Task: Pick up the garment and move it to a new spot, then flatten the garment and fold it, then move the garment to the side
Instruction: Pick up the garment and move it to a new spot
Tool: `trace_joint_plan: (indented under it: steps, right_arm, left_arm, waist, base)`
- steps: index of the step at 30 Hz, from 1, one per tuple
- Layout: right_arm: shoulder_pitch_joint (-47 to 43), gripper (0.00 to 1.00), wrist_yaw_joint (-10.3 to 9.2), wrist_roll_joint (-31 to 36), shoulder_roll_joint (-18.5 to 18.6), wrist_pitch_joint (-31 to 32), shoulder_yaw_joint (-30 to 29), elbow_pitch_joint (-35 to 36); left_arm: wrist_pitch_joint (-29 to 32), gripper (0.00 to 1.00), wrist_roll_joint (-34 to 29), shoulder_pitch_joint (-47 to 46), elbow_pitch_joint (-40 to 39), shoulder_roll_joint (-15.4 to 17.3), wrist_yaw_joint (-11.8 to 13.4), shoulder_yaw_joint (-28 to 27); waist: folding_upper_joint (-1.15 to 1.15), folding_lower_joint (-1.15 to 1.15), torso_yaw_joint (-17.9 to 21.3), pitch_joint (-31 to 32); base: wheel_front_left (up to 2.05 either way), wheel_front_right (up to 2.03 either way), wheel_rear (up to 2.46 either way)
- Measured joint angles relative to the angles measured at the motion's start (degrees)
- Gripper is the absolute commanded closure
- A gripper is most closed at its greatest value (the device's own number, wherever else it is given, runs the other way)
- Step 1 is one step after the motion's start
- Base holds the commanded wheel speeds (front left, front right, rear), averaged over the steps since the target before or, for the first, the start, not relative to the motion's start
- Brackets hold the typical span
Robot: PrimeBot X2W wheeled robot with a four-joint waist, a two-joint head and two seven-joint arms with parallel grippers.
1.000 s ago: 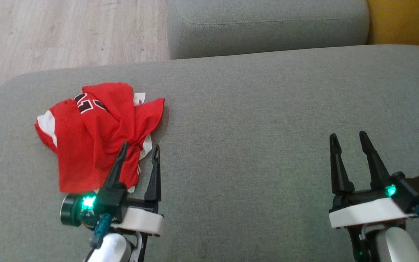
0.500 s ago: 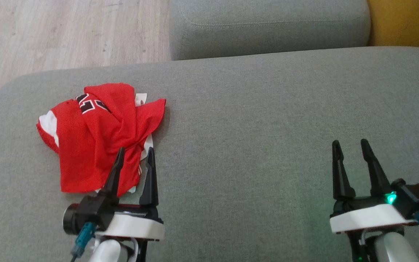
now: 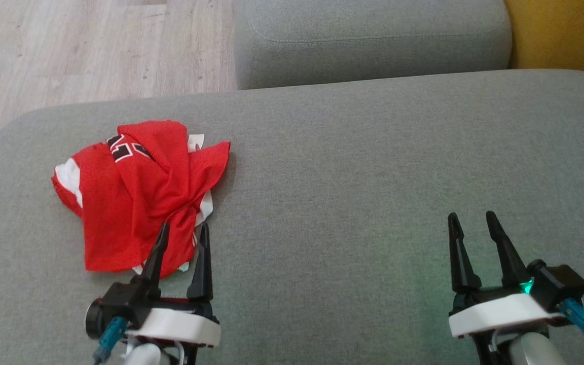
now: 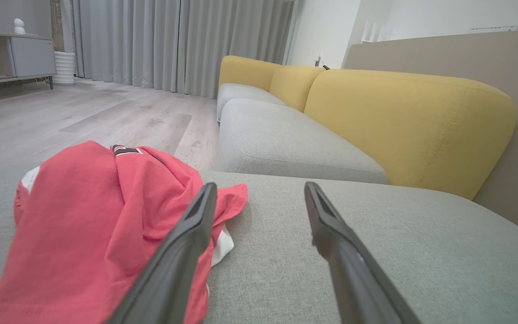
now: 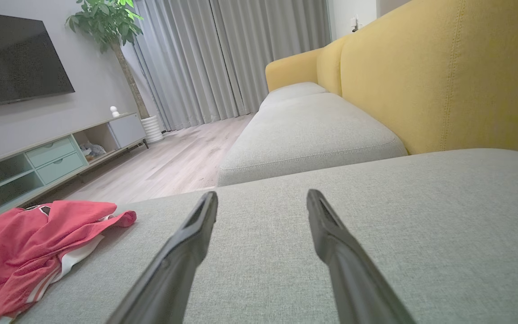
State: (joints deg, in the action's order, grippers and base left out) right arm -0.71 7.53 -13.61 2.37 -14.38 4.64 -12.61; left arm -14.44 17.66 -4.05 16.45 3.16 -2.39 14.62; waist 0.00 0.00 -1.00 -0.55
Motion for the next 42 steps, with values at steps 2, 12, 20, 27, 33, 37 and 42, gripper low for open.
trace_joint_plan:
  steps: [2, 12, 20, 27, 33, 37, 42]
  right_arm:
    - [0.0, 0.0, 0.0, 0.0, 0.0, 0.0, 0.05, -0.22]
    - [0.0, 0.0, 0.0, -0.03, 0.0, 0.0, 0.04, -0.19]
    - [-0.09, 0.0, 0.0, -0.1, 0.02, 0.0, 1.37, -0.05]
    - [-0.44, 0.0, 0.0, -0.52, 0.03, 0.0, 3.47, 0.2]
    - [-1.56, 0.0, 0.0, -0.86, 0.03, 0.0, 4.41, 0.21]
    - [-1.58, 0.0, 0.0, -1.01, 0.02, 0.0, 4.78, 0.23]
    - [-1.59, 0.0, 0.0, -1.02, 0.02, 0.0, 5.59, 0.29]
  left_arm:
    - [0.0, 0.0, -0.16, 0.0, 0.14, -0.04, -0.22, -0.23]
    - [0.0, 0.0, -0.52, -0.01, 0.99, -0.2, -0.45, -1.03]
    - [0.0, 0.0, -0.52, 0.0, 1.07, -0.21, 0.68, -2.0]
    - [-0.01, 0.0, -1.24, 1.01, 0.97, -0.21, 1.14, -3.66]
    - [0.0, 0.0, -1.82, 1.15, 0.97, -0.21, 1.31, -3.79]
    - [-0.01, 0.0, -2.1, 1.19, 0.97, -0.21, 1.33, -3.9]
    - [-0.01, 0.0, -2.42, 2.2, 0.99, -0.2, 1.3, -4.08]
  waist:
    - [0.0, 0.0, -0.01, 0.06]
    - [0.0, 0.0, -1.52, 0.37]
    - [0.0, 0.0, -5.75, 1.08]
    - [0.0, 0.0, -11.19, 1.75]
    - [0.0, 0.0, -14.73, 2.14]
    - [0.0, 0.0, -17.47, 2.34]
    - [0.0, 0.0, -20.27, 2.4]
  base:
    - [0.0, 0.0, 0.0]
    - [0.0, 0.0, 0.0]
    - [0.0, 0.0, 0.0]
    - [0.0, 0.0, 0.0]
    - [0.0, 0.0, 0.0]
    - [0.0, 0.0, 0.0]
    - [0.0, 0.0, 0.0]
